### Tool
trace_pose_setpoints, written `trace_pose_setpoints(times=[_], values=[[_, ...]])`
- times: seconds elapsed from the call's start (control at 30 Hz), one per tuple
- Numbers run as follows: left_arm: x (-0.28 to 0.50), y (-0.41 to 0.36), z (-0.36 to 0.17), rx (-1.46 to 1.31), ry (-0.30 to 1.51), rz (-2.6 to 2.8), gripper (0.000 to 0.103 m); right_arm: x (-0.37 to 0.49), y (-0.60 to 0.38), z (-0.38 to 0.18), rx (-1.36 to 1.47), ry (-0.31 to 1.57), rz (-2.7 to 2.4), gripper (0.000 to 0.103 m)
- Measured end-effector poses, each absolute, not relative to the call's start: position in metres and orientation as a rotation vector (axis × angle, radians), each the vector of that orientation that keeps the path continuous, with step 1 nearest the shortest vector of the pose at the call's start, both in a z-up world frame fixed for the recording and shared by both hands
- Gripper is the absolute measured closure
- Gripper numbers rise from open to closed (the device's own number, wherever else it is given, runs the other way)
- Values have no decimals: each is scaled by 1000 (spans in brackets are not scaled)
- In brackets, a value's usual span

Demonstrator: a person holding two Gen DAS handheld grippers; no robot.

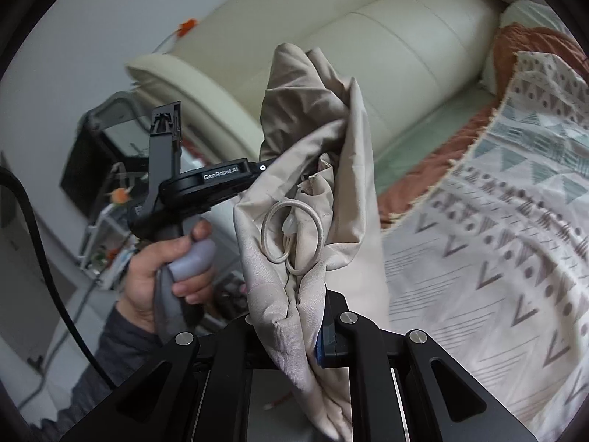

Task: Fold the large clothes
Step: 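Lower the jacket onto the bed corner and open both grippers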

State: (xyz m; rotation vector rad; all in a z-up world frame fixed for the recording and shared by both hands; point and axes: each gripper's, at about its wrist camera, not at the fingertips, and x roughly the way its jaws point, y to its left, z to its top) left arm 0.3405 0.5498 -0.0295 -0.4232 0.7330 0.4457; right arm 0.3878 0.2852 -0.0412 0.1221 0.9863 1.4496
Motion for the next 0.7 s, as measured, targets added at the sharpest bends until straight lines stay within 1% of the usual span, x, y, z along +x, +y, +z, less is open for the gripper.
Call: trace_pose_setpoints(times=[0.23, 0.27, 0.3, 0.33, 0.4, 0.43, 0.47, 0.53, 0.57, 0.7], values=[[410, 554, -51, -382, 799, 444, 89, 442, 282, -60, 174, 1002, 1403, 92], [420, 552, -55, -378, 810, 448, 88, 449, 281, -64, 190, 1007, 1395, 92], [430, 552, -61, -368, 838, 468, 86, 458, 280, -69, 210, 1015, 1383, 92], [437, 550, -63, -358, 860, 485, 82, 465, 279, -74, 224, 1019, 1369, 92], [438, 550, -69, -347, 861, 518, 77, 482, 276, -89, 243, 1033, 1332, 92], [433, 550, -72, -354, 856, 527, 70, 489, 276, -98, 246, 1044, 1314, 92], [425, 551, -75, -375, 857, 520, 59, 500, 276, -113, 253, 1067, 1287, 92], [409, 554, -81, -404, 863, 519, 51, 517, 277, -142, 260, 1127, 1224, 92], [396, 554, -86, -410, 866, 526, 51, 528, 279, -165, 253, 1177, 1170, 92], [347, 555, -107, -462, 902, 546, 51, 552, 278, -219, 271, 1273, 1087, 92]])
